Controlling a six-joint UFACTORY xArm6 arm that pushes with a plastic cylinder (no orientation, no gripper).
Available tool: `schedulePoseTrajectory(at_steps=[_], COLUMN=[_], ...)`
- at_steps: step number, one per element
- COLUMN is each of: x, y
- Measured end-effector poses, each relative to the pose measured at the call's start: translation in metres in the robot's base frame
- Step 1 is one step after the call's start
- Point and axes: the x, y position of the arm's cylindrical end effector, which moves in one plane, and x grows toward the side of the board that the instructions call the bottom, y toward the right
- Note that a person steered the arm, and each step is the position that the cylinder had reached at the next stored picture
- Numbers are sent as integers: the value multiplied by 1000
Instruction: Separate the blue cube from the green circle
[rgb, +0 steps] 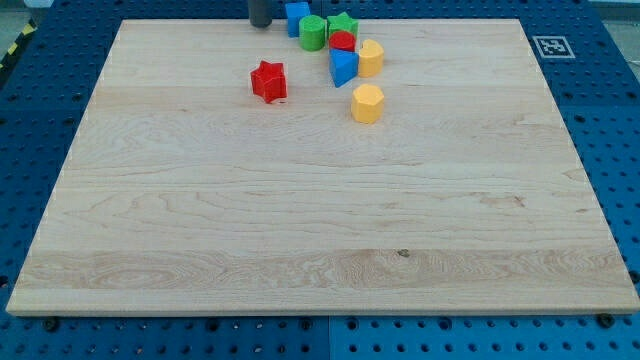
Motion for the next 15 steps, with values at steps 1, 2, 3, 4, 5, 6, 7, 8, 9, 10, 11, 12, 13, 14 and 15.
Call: schedulePoseTrajectory(at_steps=[1, 2, 3, 4, 5, 6, 7, 8, 9, 10, 11, 12, 13, 14, 15], x=[1, 1, 1, 1, 1, 1, 1, 0, 4, 13, 23, 36, 46, 41, 8], y=[14, 39, 64, 86, 110, 131, 148, 170, 195, 218, 240, 263, 290, 321, 331])
